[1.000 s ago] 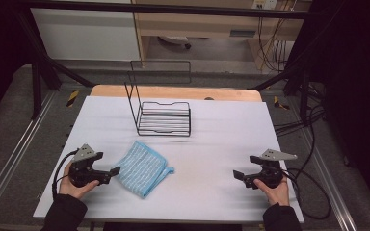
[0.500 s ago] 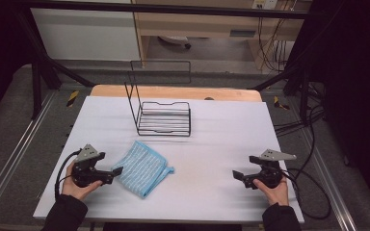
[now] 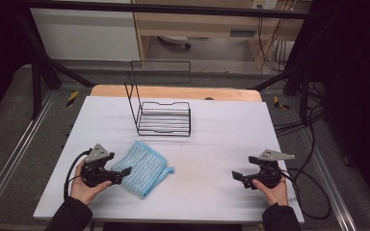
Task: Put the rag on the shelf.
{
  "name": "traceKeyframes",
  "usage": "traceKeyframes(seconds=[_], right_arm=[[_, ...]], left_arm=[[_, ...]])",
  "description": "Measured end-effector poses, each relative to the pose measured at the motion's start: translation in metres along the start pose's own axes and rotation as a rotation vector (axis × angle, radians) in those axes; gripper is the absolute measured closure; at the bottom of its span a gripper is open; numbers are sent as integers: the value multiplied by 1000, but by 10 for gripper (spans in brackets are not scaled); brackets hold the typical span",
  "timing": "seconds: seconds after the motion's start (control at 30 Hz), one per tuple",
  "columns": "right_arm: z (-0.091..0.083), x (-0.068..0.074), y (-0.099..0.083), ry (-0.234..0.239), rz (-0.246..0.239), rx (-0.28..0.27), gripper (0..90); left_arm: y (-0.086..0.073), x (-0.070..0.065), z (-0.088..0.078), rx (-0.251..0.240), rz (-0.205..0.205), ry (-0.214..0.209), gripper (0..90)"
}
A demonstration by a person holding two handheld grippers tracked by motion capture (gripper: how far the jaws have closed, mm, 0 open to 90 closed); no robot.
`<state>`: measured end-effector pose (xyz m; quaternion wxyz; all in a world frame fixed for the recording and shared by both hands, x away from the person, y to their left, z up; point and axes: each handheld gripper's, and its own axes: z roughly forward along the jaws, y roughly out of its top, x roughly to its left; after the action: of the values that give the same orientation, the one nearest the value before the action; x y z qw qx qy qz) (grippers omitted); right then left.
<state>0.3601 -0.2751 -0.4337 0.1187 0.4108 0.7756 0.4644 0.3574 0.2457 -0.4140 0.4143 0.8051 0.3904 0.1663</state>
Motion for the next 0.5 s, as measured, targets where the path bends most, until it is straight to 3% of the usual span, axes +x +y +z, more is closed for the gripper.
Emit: traceKeyframes(seconds=[0.23,0.5], right_arm=[[1,0,0,2,-3,2,8],[2,0,0,2,-13,6,8]], left_arm=[[7,-20,7,20,8,-14,179],[14,-46,16,62,28,-32,344]])
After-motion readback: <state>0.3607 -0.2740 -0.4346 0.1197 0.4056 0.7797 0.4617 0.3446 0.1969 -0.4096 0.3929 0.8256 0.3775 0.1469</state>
